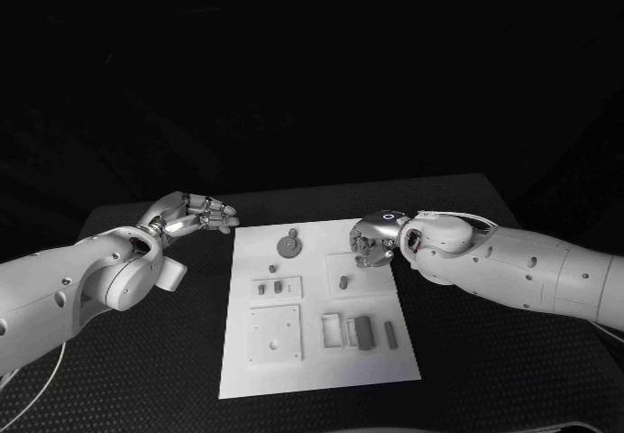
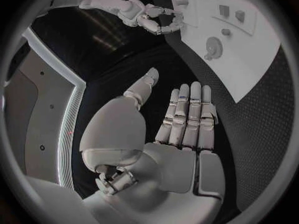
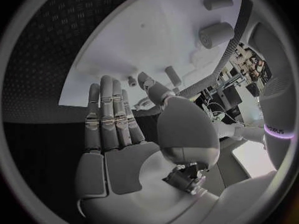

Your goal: Assemble the parts on the task board

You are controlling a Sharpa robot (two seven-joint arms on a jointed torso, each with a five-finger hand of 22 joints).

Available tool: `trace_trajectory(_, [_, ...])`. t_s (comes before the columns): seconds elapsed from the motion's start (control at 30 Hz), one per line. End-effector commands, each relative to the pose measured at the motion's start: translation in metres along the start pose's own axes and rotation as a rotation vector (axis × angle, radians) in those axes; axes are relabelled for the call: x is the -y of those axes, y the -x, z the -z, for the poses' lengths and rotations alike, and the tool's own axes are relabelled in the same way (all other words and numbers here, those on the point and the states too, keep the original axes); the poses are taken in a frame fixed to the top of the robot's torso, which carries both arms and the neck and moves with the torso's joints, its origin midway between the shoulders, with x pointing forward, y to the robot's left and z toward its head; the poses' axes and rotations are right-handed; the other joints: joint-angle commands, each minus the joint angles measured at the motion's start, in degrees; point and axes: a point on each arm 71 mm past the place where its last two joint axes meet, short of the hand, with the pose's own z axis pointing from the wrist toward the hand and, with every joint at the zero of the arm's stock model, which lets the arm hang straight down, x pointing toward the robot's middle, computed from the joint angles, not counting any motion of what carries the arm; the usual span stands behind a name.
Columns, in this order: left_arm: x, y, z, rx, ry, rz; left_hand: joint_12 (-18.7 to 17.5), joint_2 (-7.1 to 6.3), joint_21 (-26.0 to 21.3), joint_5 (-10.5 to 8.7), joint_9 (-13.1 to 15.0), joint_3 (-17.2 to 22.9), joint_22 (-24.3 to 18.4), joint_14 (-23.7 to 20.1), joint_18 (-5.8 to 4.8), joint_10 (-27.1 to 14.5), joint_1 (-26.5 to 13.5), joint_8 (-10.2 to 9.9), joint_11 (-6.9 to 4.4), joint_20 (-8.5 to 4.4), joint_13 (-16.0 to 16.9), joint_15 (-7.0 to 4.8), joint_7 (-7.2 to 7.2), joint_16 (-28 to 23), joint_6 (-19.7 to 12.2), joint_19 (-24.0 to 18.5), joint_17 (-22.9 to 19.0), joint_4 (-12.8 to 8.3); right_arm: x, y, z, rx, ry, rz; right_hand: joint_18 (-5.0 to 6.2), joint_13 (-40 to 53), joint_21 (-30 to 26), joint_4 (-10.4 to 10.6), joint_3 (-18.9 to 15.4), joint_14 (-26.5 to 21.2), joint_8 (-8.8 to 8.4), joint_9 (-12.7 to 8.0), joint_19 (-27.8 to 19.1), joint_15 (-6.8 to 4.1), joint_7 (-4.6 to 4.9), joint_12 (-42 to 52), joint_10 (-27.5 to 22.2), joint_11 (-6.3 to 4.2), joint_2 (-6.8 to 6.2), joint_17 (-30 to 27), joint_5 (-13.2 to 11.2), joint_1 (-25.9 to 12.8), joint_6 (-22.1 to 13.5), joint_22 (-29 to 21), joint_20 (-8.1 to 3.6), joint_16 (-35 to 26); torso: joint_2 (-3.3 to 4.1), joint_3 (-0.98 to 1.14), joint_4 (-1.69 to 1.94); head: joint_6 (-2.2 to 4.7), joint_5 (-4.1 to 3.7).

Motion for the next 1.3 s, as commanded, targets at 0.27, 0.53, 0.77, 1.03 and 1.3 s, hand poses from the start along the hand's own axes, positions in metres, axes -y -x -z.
trace_trajectory(0.27, [0.002,0.0,0.0,-0.01,-0.015,0.029,0.31,1.3,0.02,-0.19,-0.03,-0.49,-0.71,0.54,0.31,-0.05,-0.03,0.52,-0.09,-0.03,-0.21,0.35,-0.08,-0.51,0.03,-0.06,0.53,-0.07,-0.007,-0.008,-0.001,-0.015,0.025,0.039,-0.14,-0.88,-1.51,-0.18,0.87,-1.45,0.97,0.05,-1.53,0.79,-1.01,-2.33,-1.06,1.0,1.33,0.14,-0.08,2.34,2.51,-0.2,0.4,-1.97,0.0,0.06,-0.01,-0.21,0.18])
trace_trajectory(0.53, [0.001,0.0,-0.001,-0.009,-0.011,0.03,0.35,1.4,0.02,-0.18,-0.04,-0.54,-0.87,0.61,0.32,0.07,-0.02,0.56,-0.14,-0.05,-0.24,0.33,-0.12,-0.59,0.09,0.02,0.65,-0.07,-0.012,-0.02,-0.002,-0.046,0.034,0.066,-0.2,-0.61,-2.02,-0.24,1.26,-1.59,1.48,0.04,-1.78,0.9,-1.59,-2.11,0.87,0.3,3.05,0.69,-0.08,4.38,4.07,0.0,0.5,-2.35,-0.01,0.06,-0.01,-0.31,0.23])
trace_trajectory(0.77, [0.001,0.001,0.0,-0.009,-0.006,0.03,0.3,1.42,0.03,-0.22,-0.07,-0.6,-0.98,0.65,0.33,0.02,-0.04,0.52,-0.12,-0.05,-0.29,0.32,-0.1,-0.65,0.02,0.08,0.74,-0.08,-0.014,-0.029,-0.001,-0.073,0.029,0.091,0.12,-0.49,-1.98,0.01,4.77,-0.46,1.67,-0.2,-0.42,0.48,-2.0,-2.3,2.37,-0.16,3.17,1.42,-0.08,5.14,5.57,0.19,0.6,-2.33,-0.01,0.12,-0.06,-0.55,0.29])
trace_trajectory(1.03, [0.0,0.002,0.0,-0.008,0.0,0.03,0.25,1.41,0.01,-0.26,-0.1,-0.67,-1.11,0.67,0.33,-0.03,0.0,0.48,-0.09,-0.06,-0.35,0.31,-0.08,-0.74,-0.05,0.11,0.83,-0.1,-0.011,-0.034,0.0,-0.092,0.015,0.117,0.23,-0.53,-2.09,-0.11,5.69,-0.25,1.54,-0.39,-0.2,0.42,-2.08,-2.69,2.73,-0.22,2.22,1.8,-0.09,4.74,5.83,0.46,0.58,-2.55,0.0,0.06,-0.03,-0.69,0.15])
trace_trajectory(1.3, [0.0,0.003,0.001,-0.006,0.003,0.029,0.17,1.4,0.0,-0.26,-0.15,-0.73,-1.28,0.69,0.32,-0.16,0.1,0.42,-0.04,-0.06,-0.44,0.32,-0.03,-0.86,-0.17,0.13,0.94,-0.11,-0.008,-0.036,0.002,-0.099,0.01,0.123,-0.08,-0.98,-3.05,-0.13,6.26,-1.56,0.44,-1.01,-1.46,1.02,-1.45,-4.14,1.5,0.49,-0.65,1.95,-0.09,4.76,4.38,0.66,0.76,-3.77,-0.01,0.01,-0.02,-0.86,-0.04])
